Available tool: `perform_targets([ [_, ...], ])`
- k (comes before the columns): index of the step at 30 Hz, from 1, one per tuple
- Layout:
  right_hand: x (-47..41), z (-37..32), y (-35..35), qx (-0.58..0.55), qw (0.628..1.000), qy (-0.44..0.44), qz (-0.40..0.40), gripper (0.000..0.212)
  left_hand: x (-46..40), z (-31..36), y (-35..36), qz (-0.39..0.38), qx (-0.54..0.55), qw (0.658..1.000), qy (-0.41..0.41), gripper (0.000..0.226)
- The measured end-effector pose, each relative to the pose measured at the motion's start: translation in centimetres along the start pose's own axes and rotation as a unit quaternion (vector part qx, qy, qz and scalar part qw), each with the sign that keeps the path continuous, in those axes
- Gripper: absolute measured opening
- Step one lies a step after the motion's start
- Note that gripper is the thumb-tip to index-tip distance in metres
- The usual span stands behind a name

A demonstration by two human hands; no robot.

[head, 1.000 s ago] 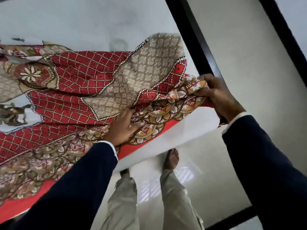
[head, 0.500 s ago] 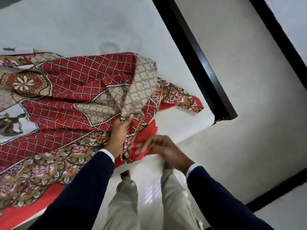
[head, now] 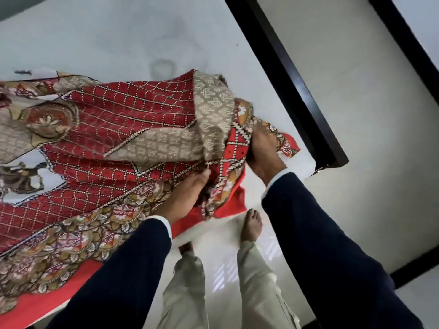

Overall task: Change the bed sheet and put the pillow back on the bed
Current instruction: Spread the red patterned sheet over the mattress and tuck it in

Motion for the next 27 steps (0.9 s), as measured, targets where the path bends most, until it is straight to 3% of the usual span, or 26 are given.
perform_targets([
  [3,-0.5,-4.9,-6.2,0.040,0.986,-0.144,0.074,0.017,-0.9,0.4,0.8,0.052,-0.113,0.981,0.150,0.078],
  [5,-1.1,-6.6,-11.8,0.019,0.975,-0.149,0.165,0.017,-1.8,-1.4,1.6,0.030,-0.239,0.954,0.179,0.070],
  [7,-2.1,-8.1,-18.1,-0.019,0.963,-0.132,0.235,0.017,-2.4,-4.3,2.7,0.000,-0.359,0.922,0.143,0.088],
  [8,-2.8,-8.8,-21.1,-0.055,0.959,-0.133,0.243,0.027,-2.5,-5.4,3.3,-0.009,-0.422,0.896,0.140,0.099],
  [10,-3.5,-10.1,-25.0,-0.128,0.957,-0.120,0.231,0.059,-2.0,-6.6,4.5,-0.020,-0.518,0.841,0.156,0.111],
  [11,-3.7,-10.4,-25.7,-0.144,0.959,-0.120,0.214,0.062,-1.7,-6.6,4.9,-0.014,-0.543,0.823,0.165,0.111],
  [13,-3.5,-10.3,-24.3,-0.093,0.978,-0.107,0.150,0.045,-1.2,-6.4,5.1,0.014,-0.578,0.797,0.173,0.106],
  [15,-3.2,-8.9,-21.4,0.059,0.986,-0.113,0.107,0.040,-1.0,-6.5,5.5,0.038,-0.600,0.781,0.173,0.099],
  [19,-3.0,-3.9,-19.9,0.231,0.958,-0.141,0.098,0.085,-1.6,-5.6,6.1,0.064,-0.601,0.782,0.155,0.082],
  [21,-3.0,-1.0,-19.8,0.265,0.955,-0.112,0.076,0.084,-2.3,-4.5,5.9,0.080,-0.590,0.789,0.148,0.069],
  [23,-3.3,1.6,-19.9,0.262,0.960,-0.078,0.056,0.071,-3.0,-4.0,5.1,0.081,-0.539,0.830,0.114,0.060],
  [25,-4.1,3.1,-20.5,0.262,0.957,-0.105,0.063,0.071,-2.9,-3.8,4.4,0.059,-0.456,0.885,0.079,0.047],
  [27,-5.6,4.0,-21.8,0.270,0.946,-0.130,0.119,0.078,-1.7,-3.9,4.2,-0.004,-0.426,0.903,0.059,0.036],
])
Point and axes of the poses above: each hand's wrist, its own x-axis away from the middle knuckle, its own y-axis out of the palm, z = x × y, the point moved 4 cm from there along -x, towards the middle knuckle, and after that the axes turned 11 degrees about z, right-handed, at the moved point
